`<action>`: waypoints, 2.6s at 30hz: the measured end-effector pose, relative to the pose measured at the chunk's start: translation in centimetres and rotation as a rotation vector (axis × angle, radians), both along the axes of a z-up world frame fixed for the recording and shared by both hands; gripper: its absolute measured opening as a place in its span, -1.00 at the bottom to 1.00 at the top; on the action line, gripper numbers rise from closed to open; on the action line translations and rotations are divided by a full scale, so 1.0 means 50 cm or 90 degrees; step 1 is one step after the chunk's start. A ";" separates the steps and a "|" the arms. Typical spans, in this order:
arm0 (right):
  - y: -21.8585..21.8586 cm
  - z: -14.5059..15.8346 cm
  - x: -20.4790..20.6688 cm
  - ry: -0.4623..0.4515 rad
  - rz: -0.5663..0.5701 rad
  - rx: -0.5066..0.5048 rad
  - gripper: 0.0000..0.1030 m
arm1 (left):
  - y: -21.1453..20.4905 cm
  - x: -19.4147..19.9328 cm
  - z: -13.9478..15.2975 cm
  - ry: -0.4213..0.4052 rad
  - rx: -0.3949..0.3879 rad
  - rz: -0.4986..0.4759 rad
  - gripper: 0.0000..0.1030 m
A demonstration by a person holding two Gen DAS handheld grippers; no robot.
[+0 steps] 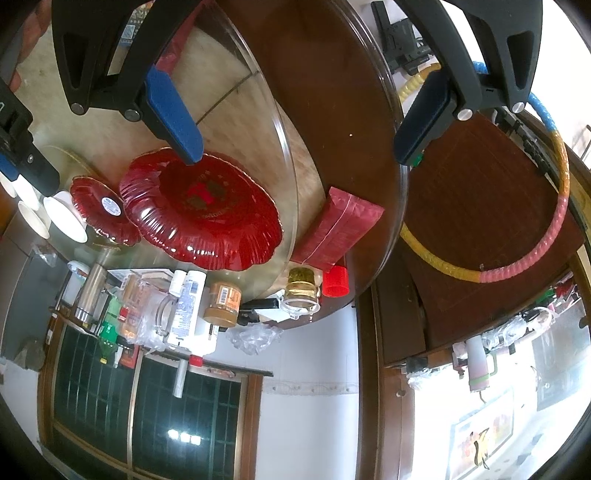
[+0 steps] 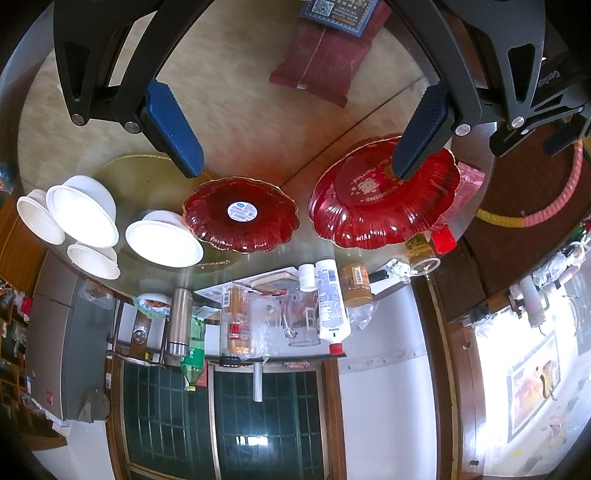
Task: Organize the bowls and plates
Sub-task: 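Reach the left gripper to the large red bowl rim and close, then lift the large red bowl with the left gripper and set it down by the table edge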
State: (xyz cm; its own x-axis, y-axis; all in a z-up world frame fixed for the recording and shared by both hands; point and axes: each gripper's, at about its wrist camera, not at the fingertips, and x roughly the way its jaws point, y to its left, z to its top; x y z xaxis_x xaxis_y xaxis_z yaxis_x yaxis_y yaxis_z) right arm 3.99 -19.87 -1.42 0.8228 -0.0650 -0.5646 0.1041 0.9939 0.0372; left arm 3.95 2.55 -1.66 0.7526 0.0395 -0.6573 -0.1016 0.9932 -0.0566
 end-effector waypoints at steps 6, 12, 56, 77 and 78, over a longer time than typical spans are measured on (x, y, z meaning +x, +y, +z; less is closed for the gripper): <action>0.012 0.002 0.042 0.010 0.002 -0.005 1.00 | 0.008 0.022 -0.004 0.004 0.007 0.006 0.99; 0.012 0.007 0.095 0.038 -0.004 0.014 1.00 | 0.033 0.059 -0.012 0.026 0.003 0.018 0.99; -0.005 -0.136 0.294 0.248 -0.064 0.048 0.69 | -0.013 0.291 -0.142 0.303 -0.019 -0.007 0.75; -0.035 -0.116 0.236 0.226 -0.008 0.137 -0.88 | -0.050 0.213 -0.084 0.219 0.006 -0.105 -0.62; -0.037 -0.107 0.218 0.218 -0.003 0.145 -0.88 | -0.048 0.198 -0.075 0.211 0.005 -0.108 -0.62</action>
